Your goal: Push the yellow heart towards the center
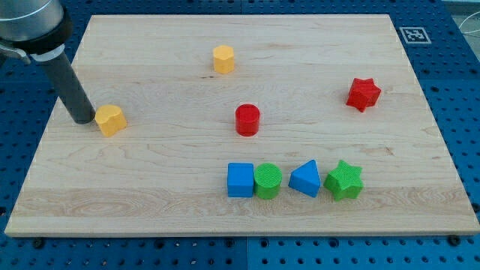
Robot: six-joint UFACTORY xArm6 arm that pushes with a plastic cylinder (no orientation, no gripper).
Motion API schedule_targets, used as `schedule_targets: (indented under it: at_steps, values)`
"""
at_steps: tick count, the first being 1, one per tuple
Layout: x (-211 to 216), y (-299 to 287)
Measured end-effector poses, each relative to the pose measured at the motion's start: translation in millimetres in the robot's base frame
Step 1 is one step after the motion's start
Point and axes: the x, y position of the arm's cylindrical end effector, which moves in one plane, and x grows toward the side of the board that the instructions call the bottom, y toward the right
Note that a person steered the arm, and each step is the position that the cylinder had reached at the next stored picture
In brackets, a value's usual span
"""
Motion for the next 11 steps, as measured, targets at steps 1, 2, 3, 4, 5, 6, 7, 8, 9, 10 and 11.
schedule_targets:
  at_steps: [1, 2, 3, 4, 5, 6, 7, 8, 9, 10, 11]
  values:
    - [3.2, 0.0]
    - [3.8, 8.2]
    - [4.5, 21.9]
    - [8.0, 37.2]
    - [11.2, 50.9]
    - [15.4, 47.5]
    - [30.7, 47.5]
    - [35.5, 56.8]
    - [33.7, 74.6]
    - [24.1, 88.5]
    - [19.7, 72.6]
